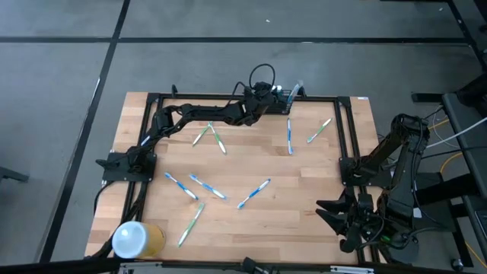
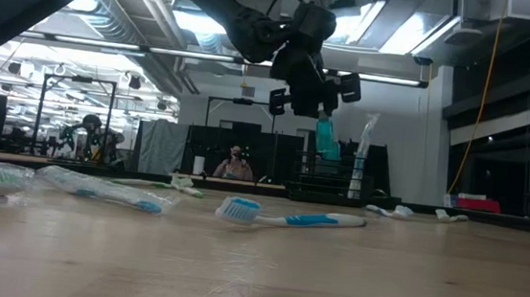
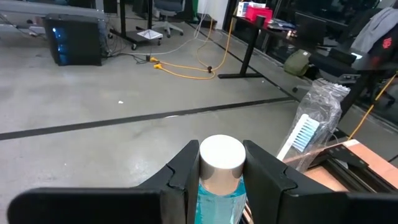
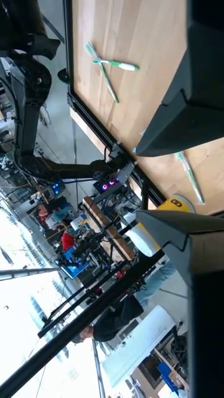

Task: Pick & Place toothbrushing station
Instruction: Put the blue mouthwash into the black organizer

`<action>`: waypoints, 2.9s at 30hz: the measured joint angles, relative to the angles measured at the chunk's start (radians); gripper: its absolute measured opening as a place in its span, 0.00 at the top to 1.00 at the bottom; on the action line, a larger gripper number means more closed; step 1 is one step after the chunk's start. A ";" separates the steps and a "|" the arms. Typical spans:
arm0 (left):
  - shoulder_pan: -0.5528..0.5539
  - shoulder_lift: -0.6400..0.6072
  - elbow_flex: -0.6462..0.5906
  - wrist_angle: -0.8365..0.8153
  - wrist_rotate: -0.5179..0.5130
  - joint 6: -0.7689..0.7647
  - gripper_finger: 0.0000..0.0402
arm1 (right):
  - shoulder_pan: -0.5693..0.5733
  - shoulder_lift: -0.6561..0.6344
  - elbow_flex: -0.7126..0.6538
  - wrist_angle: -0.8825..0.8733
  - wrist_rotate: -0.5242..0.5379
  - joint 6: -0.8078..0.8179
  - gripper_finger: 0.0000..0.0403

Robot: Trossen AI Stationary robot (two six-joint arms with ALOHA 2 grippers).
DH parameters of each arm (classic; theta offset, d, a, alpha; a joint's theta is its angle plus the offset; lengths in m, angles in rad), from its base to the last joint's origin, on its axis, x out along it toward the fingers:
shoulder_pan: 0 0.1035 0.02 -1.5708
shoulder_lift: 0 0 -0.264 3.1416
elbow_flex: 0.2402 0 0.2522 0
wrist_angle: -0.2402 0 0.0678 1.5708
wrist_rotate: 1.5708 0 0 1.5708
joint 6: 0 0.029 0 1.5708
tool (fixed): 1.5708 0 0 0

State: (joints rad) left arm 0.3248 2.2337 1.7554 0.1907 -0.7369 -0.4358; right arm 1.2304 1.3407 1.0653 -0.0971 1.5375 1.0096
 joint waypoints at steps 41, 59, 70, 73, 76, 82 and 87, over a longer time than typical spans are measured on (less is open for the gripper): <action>0.014 0.043 -0.001 -0.008 0.029 0.027 0.78 | 0.000 0.000 0.001 0.061 0.018 -0.065 0.62; 0.025 0.066 0.000 0.005 0.093 -0.032 0.74 | 0.000 0.000 0.001 0.061 0.018 -0.068 0.62; 0.023 0.071 0.000 0.023 0.077 -0.014 0.72 | 0.000 0.000 0.001 0.068 0.018 -0.076 0.62; 0.023 0.071 0.000 0.022 0.078 -0.006 0.72 | 0.000 0.000 0.001 0.068 0.018 -0.076 0.62; 0.023 0.071 0.000 0.022 0.082 -0.005 0.71 | 0.000 0.000 0.001 0.068 0.018 -0.076 0.62; 0.023 0.071 0.000 0.030 0.096 -0.003 0.67 | 0.000 0.000 0.001 0.075 0.018 -0.076 0.62; 0.022 0.071 0.000 0.047 0.102 0.004 0.63 | 0.000 0.000 0.001 0.076 0.018 -0.076 0.62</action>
State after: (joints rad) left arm 0.3466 2.3047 1.7554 0.2379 -0.6349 -0.4320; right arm 1.2304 1.3407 1.0660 -0.0216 1.5555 0.9333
